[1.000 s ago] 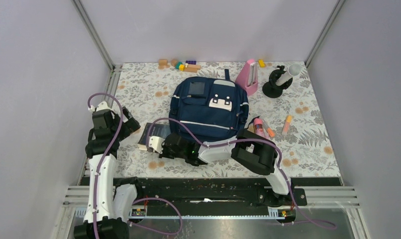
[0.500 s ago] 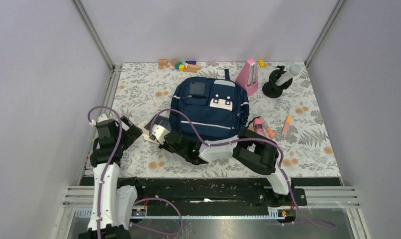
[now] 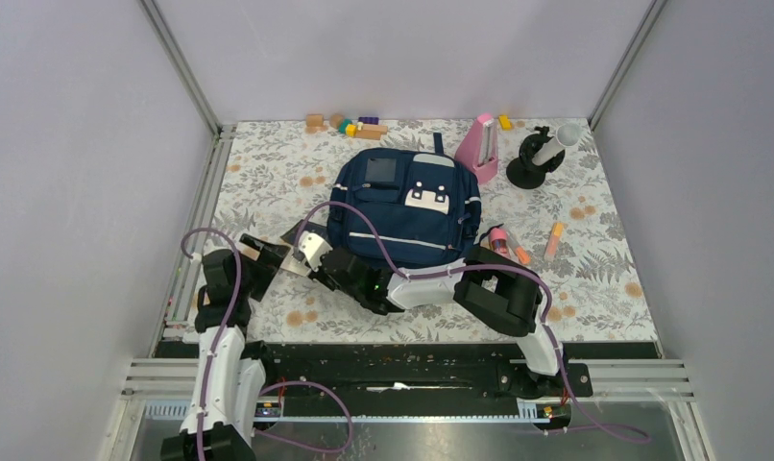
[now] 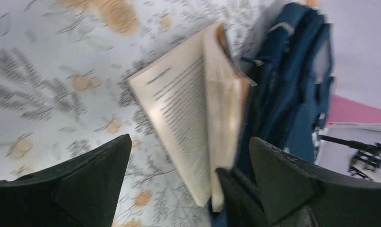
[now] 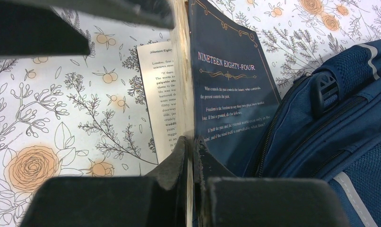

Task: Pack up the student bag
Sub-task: Pick up the book from the center of the board.

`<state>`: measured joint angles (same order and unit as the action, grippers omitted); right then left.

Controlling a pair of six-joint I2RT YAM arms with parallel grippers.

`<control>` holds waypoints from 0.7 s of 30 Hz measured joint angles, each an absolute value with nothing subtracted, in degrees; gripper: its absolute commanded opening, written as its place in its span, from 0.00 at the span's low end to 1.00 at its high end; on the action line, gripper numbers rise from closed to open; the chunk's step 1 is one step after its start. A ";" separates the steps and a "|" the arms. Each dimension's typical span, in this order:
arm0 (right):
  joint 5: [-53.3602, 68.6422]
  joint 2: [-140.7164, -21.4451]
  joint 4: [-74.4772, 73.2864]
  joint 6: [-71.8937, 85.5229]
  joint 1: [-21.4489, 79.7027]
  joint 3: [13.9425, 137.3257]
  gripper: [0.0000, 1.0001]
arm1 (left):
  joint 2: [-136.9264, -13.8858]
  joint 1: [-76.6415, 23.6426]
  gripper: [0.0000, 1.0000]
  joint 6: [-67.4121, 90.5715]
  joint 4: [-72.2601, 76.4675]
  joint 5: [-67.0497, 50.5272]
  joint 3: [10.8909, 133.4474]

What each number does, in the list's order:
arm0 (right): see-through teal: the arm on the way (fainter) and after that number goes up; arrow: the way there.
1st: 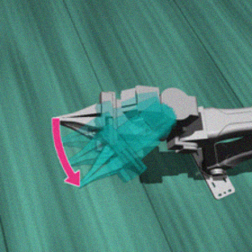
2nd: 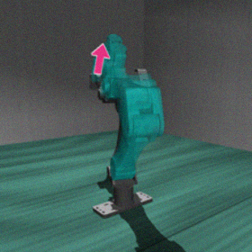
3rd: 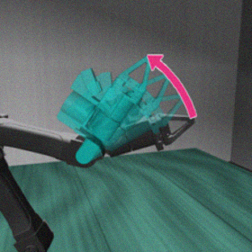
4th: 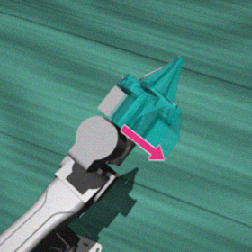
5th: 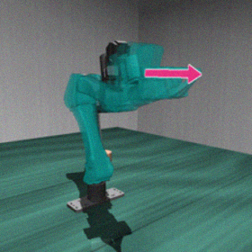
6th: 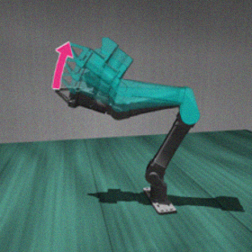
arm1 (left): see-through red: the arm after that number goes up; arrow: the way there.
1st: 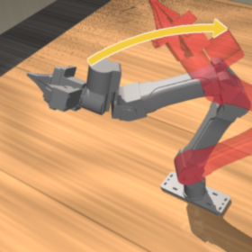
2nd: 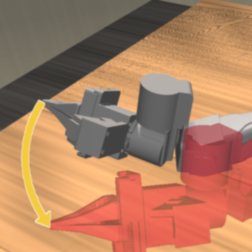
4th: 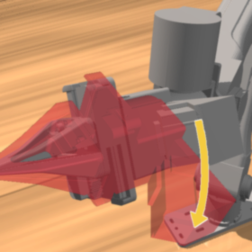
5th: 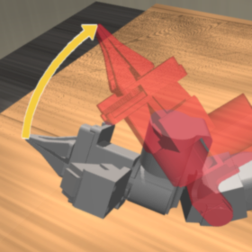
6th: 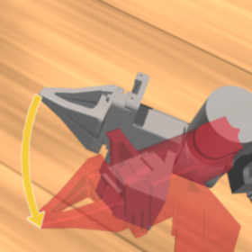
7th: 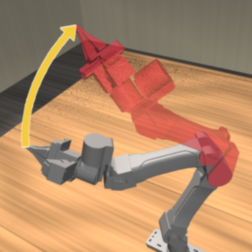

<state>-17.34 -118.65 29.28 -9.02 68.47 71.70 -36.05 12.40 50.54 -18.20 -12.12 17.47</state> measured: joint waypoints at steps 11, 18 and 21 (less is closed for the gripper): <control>-17.30 -118.65 29.26 -8.25 68.40 71.70 0.00 | -43.92 12.40 0.95 56.42 1.41 -18.98 11.88; -17.23 -118.65 29.32 -8.05 68.36 71.70 0.00 | -50.46 12.25 0.88 57.25 9.10 -19.40 11.77; -17.06 -118.65 29.39 -8.01 68.29 71.70 0.00 | -55.79 11.42 0.79 57.49 12.03 -19.79 11.77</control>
<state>-17.06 -118.65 29.39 -8.01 68.29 71.70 -55.79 11.42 57.49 12.03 -19.79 11.77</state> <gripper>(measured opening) 0.036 0.876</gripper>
